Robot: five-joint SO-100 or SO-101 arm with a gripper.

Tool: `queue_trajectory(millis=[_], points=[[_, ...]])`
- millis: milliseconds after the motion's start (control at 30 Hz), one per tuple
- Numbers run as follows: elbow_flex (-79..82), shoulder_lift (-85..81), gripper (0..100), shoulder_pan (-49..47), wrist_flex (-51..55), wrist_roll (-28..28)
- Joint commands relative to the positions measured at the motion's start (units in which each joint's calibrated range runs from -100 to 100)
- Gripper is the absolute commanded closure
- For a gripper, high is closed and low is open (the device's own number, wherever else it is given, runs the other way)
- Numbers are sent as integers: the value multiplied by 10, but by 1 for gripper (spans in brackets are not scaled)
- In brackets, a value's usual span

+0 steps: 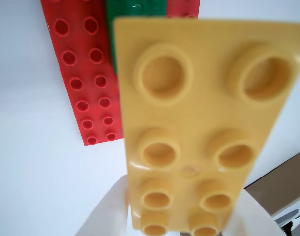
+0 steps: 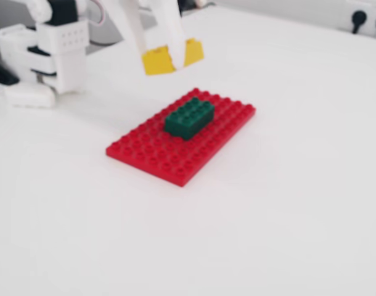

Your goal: Put yellow lego brick onto the green one

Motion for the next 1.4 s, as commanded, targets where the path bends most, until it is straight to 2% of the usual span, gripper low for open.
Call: queue_trajectory(millis=[0, 200, 600, 1367], points=[[-24, 73, 85, -22, -10, 0], [-74, 144, 85, -55, -3, -29], [-66, 140, 85, -76, -4, -76], [-38, 147, 85, -76, -5, -72]])
